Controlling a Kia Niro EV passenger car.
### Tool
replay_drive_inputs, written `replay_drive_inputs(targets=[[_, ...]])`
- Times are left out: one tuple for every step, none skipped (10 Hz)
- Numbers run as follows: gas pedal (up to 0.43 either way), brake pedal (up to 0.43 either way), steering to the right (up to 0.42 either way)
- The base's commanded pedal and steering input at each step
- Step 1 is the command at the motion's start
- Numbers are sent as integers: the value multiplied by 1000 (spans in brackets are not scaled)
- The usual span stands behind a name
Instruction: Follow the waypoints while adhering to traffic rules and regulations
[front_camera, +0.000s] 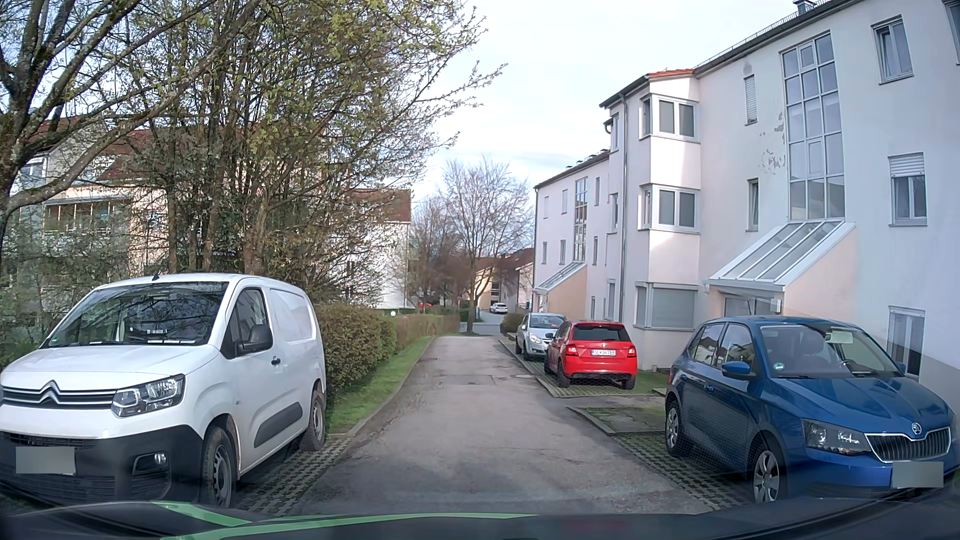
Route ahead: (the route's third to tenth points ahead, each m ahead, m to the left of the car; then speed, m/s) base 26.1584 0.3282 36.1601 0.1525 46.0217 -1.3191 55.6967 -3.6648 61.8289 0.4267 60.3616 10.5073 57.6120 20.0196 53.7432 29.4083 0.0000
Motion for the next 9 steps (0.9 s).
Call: replay_drive_inputs(targets=[[0, 622, 6], [0, 622, 6], [0, 622, 6], [0, 622, 6], [0, 622, 6], [0, 622, 6], [0, 628, 6], [0, 622, 6], [0, 628, 6]])
